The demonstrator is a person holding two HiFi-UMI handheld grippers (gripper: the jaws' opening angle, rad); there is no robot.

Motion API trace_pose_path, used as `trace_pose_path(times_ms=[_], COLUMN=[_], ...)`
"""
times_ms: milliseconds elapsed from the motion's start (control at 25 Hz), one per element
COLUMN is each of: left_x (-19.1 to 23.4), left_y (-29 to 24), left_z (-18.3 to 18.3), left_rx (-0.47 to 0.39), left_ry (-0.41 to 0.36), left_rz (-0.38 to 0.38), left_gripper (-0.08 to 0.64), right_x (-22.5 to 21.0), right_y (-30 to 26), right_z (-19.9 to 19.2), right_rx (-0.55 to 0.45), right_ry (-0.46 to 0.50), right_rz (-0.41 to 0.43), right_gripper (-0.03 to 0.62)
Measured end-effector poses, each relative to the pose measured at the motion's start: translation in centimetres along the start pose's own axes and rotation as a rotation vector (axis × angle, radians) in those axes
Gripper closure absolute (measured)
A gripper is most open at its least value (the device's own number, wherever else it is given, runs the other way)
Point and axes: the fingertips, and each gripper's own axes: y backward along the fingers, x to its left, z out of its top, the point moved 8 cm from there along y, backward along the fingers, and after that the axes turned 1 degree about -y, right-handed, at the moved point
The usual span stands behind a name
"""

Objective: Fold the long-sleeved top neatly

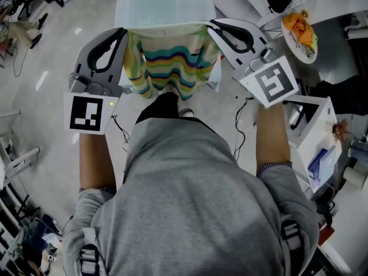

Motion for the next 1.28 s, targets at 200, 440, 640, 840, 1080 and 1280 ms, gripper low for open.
trace_pose_path(times_ms=[200,440,640,840,1080,1280], left_x=[0.9,3.3,6.4,9.0,10.8,12.8], left_y=[-3.0,-9.3,-15.0,-19.5,-23.7,-25.4], left_z=[-6.5,-15.1,-20.7,-26.5,-34.4,-38.9], left_rx=[0.136,0.263,0.32,0.371,0.442,0.494], left_ry=[0.043,0.081,0.086,0.107,0.15,0.224], left_rz=[-0.076,-0.159,-0.205,-0.256,-0.299,-0.285], left_gripper=[0.532,0.531,0.531,0.531,0.531,0.531], right_x=[-0.1,-2.5,-5.5,-7.8,-9.8,-10.1], right_y=[-3.8,-10.1,-15.6,-20.6,-26.6,-30.4], right_z=[-5.8,-13.2,-17.8,-22.1,-28.0,-30.9], right_rx=[0.128,0.288,0.362,0.424,0.523,0.547], right_ry=[-0.081,-0.159,-0.196,-0.249,-0.307,-0.343], right_rz=[0.046,0.07,0.065,0.061,0.065,0.07], right_gripper=[0.552,0.554,0.554,0.554,0.552,0.554])
